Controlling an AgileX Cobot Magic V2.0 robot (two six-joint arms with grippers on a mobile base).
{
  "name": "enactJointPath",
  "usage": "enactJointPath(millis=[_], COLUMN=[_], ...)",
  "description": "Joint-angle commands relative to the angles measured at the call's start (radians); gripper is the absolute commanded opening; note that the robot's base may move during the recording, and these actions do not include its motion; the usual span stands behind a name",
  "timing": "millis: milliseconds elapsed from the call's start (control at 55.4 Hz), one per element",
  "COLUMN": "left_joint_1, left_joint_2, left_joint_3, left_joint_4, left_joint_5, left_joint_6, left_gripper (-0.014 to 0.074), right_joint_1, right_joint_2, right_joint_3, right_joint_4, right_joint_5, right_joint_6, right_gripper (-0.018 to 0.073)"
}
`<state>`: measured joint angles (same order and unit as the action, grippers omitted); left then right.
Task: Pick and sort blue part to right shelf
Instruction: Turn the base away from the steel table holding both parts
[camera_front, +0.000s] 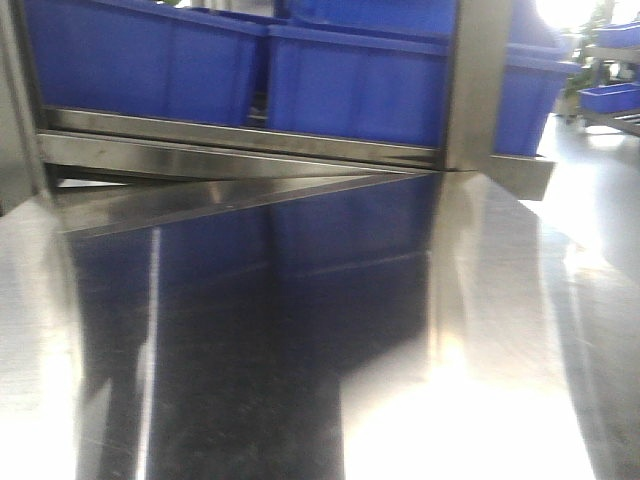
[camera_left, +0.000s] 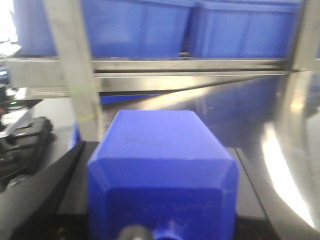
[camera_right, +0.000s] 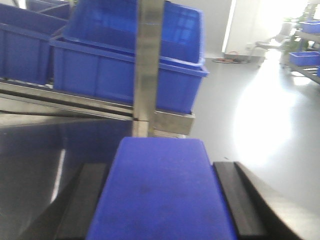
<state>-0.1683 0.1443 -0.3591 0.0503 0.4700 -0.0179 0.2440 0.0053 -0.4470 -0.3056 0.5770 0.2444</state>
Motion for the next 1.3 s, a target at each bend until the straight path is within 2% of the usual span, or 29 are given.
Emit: enactJointPath(millis=[0, 1281], left_joint_1=[0.003, 0.003], left_joint_2=[0.010, 0.013], left_joint_3=[-0.027, -0.027], left_joint_4=[0.000, 0.000], left_joint_5=[-0.089, -0.089], left_joint_6=[-0.006, -0.006], left_gripper=[0.0315, 0.0315], right_joint_1=[-0.001, -0.001], right_joint_2=[0.014, 0.015], right_joint_3=[-0.025, -0.025], right_joint_4=[-0.026, -0.026], right_joint_5=[-0.094, -0.096], right_joint_6=[-0.010, -0.010], right_gripper=[0.0083, 0.0083])
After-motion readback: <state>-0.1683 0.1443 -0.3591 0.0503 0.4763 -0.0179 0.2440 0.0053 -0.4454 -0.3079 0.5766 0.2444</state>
